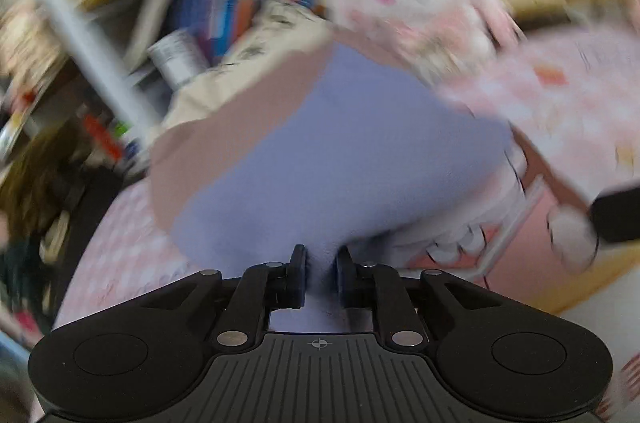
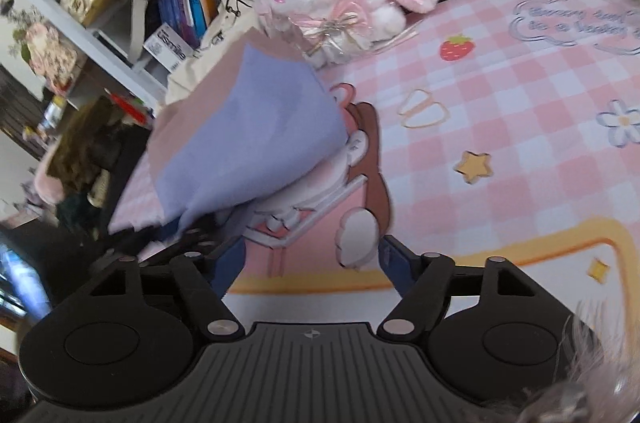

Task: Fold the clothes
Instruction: 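Grasp the sweater edge with the left gripper while the right gripper grasps another edge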

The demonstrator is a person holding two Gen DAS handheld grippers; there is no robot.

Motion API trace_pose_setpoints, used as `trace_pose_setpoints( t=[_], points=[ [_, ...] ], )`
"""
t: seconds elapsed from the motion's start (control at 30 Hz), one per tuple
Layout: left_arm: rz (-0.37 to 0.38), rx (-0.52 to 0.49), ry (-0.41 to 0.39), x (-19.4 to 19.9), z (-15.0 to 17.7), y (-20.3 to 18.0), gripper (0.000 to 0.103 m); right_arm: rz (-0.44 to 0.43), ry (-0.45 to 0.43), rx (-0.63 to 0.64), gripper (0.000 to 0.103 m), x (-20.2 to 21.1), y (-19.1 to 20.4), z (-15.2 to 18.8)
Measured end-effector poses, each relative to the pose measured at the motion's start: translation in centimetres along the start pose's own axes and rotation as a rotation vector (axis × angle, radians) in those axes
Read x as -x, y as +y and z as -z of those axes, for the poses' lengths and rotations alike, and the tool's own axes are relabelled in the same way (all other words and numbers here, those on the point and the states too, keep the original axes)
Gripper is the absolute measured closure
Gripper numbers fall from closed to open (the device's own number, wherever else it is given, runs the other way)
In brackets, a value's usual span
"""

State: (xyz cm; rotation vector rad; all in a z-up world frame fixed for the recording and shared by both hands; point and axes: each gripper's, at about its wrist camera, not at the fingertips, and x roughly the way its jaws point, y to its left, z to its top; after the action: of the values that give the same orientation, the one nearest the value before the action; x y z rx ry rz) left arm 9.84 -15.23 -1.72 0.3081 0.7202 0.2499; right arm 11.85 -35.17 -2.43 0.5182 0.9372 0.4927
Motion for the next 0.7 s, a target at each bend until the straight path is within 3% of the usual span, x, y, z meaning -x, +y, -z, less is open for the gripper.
trace_pose_setpoints(
  t=[0.17,0.33,0.4,0.53,0.6,0.7],
  points=[
    [0.039,0.021,-0.062,5.1,-0.3,3.5,0.091,-0.154,0.047,-0.174,0.025,-3.4,-0.4,-0.6],
    [0.017,-0.023,-0.041,8.2,1.7,4.5,0.09,-0.326,0.056,-0.339,0.028,-4.5,-0.7,-0.1],
    [0.002,-0.04,-0.018,8.6,2.8,4.6,0.09,-0.357,0.071,-0.358,0.039,-4.3,-0.5,0.1],
    [-0.028,-0.022,0.008,8.9,3.9,5.3,0.09,-0.402,0.086,-0.366,0.033,-3.0,-0.2,0.3],
    [-0.042,-0.022,0.001,9.1,4.1,5.4,0.09,-0.429,0.084,-0.361,0.025,-1.8,-0.2,0.5],
    [-0.046,-0.021,-0.004,9.3,4.6,5.2,0.09,-0.423,0.114,-0.367,0.026,-2.0,0.1,0.5]
  ],
)
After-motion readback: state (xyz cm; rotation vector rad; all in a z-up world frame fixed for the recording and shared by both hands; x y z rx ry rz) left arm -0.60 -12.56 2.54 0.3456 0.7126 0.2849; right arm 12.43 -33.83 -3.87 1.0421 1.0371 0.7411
